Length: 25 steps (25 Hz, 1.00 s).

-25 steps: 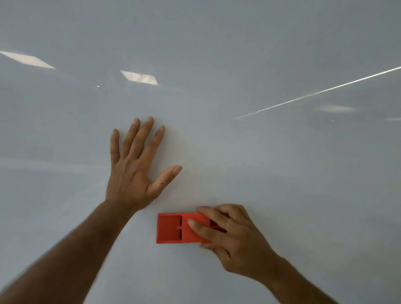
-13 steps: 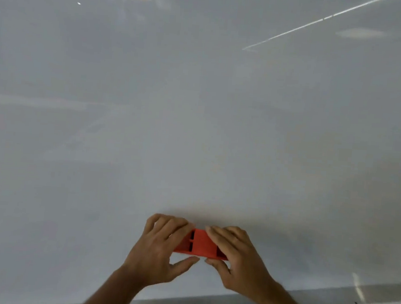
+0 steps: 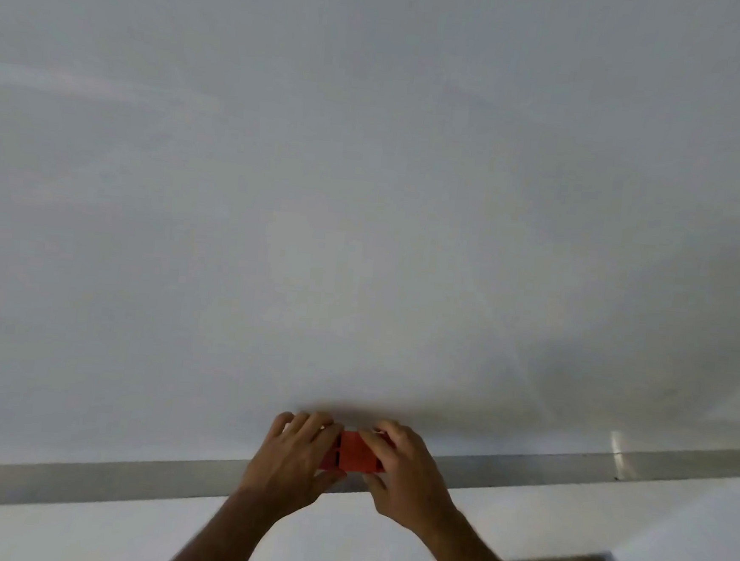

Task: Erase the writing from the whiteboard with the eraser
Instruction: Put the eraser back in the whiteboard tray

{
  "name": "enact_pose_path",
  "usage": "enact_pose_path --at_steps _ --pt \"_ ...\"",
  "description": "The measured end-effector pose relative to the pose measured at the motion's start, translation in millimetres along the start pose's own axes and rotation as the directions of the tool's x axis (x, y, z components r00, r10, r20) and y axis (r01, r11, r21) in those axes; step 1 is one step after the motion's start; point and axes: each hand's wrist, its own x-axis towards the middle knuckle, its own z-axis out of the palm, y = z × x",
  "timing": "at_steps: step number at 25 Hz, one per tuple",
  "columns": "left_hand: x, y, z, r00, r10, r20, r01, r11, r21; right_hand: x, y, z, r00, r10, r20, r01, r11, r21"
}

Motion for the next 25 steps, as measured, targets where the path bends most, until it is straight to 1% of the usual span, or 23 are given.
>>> enact_pose_path --at_steps 3,7,10,14,17,22,25 --pt "-5 13 26 0.997 -0.074 0.024 0.074 0.997 0.027 -2 11 21 0.992 0.062 0.111 -0.062 0.998 -0.002" --pt "-9 22 47 0.975 -0.148 0.167 0.135 0.987 0.083 -3 18 46 0.981 0.091 0.171 -0.083 0.995 -0.055" --pt "-13 23 61 0.960 -0.177 0.216 0.162 0.983 0.086 0 20 58 0.962 0.123 0.245 -0.119 0.992 -0.033" --pt "-17 20 72 0.953 -0.191 0.236 0.190 0.981 0.028 3 25 63 0.954 0.131 0.270 -0.139 0.990 0.010" --pt "-21 20 77 0.949 -0.188 0.251 0.193 0.981 0.005 0 25 65 0.947 0.154 0.283 -0.164 0.986 0.012" --pt "-24 24 79 0.958 -0.193 0.213 0.198 0.980 -0.001 -1 20 67 0.937 0.173 0.304 -0.172 0.985 -0.031" --pt "-25 26 77 0.964 -0.177 0.200 0.178 0.984 0.011 -1 18 67 0.931 0.189 0.312 -0.177 0.982 -0.068"
